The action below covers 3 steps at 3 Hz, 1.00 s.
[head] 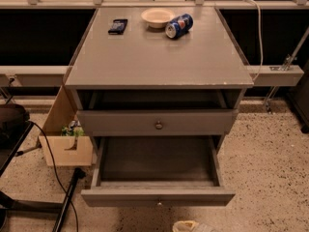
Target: Close middle drawer
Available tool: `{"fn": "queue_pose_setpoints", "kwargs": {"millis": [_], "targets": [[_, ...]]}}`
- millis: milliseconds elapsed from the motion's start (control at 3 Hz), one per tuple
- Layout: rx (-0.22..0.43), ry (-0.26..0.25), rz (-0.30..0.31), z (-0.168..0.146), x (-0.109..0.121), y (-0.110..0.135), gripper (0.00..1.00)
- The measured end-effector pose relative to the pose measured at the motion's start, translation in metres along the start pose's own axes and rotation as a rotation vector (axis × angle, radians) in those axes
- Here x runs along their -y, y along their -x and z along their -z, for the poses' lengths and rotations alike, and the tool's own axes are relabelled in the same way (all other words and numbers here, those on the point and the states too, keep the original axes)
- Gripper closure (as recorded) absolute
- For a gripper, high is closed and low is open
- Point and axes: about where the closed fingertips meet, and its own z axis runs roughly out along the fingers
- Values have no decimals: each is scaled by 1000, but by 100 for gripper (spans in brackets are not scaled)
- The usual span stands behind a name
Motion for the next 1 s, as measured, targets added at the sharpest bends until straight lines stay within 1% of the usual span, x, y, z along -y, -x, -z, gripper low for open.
{"fn": "queue_pose_setpoints", "kwargs": {"millis": [333, 667, 1000], "targets": [[33, 0, 4, -26, 13, -3, 100], [35, 18, 30, -57, 34, -2, 100], [-4, 57, 92, -82, 46, 6, 100]]}}
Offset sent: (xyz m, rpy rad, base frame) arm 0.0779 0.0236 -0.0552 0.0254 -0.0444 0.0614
